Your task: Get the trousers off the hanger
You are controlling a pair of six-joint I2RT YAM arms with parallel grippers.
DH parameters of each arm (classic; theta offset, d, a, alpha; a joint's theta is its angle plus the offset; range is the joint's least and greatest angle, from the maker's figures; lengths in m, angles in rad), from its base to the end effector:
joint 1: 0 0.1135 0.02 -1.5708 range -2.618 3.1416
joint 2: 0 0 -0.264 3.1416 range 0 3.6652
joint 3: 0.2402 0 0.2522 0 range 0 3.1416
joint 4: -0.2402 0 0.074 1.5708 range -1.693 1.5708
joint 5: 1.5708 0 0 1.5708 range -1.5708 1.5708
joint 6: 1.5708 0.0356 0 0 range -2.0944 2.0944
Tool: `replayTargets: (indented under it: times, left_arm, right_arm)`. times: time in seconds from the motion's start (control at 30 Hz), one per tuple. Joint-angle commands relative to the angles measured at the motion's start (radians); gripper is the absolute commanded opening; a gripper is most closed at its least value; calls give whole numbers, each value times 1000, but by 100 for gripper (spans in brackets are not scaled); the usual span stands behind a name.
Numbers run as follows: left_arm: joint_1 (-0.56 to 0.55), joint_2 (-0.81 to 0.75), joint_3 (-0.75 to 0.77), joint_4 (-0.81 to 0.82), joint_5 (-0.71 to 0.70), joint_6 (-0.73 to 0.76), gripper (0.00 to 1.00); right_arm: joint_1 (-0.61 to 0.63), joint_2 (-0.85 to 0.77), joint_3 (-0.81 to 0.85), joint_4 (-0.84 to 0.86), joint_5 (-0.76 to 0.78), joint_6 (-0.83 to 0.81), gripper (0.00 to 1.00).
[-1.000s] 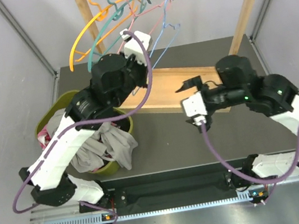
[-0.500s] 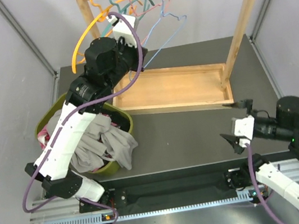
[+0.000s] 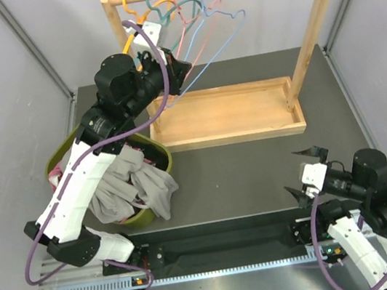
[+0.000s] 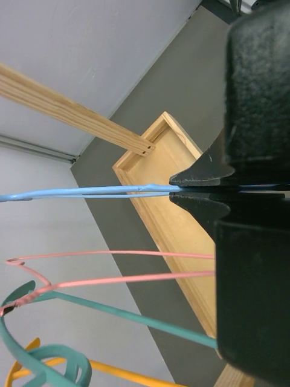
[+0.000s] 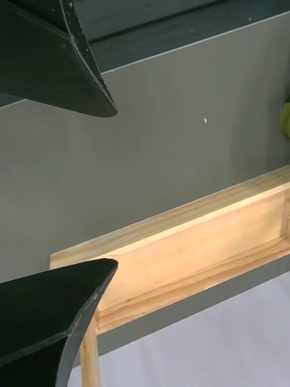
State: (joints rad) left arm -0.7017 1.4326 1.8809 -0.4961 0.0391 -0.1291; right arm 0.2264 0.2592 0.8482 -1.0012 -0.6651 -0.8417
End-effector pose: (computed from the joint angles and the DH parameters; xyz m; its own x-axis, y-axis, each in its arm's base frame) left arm 0.2189 -0.1869 0.5300 -0.1231 -0.0644 -0.9903 0.6645 0.7358 -0.1304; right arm 0.0230 0.0278 0.3263 0.2826 -0.5371 -0.7948 -0.7759 0.3592 -0.5186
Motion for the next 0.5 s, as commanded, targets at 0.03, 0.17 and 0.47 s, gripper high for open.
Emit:
replayTargets:
  times: [0.03, 0.17, 0.47]
  left_arm:
    - [30, -26, 14, 108, -69, -35, 0]
    - [68, 41, 82, 90, -82, -87, 0]
    - [79, 28, -40, 99, 50, -109, 0]
  right_arm:
    - [-38, -24, -31, 98, -62, 47, 100]
    - [-73, -35, -41, 128, -83, 82, 100]
    - [-111, -67, -64, 134, -79, 113, 100]
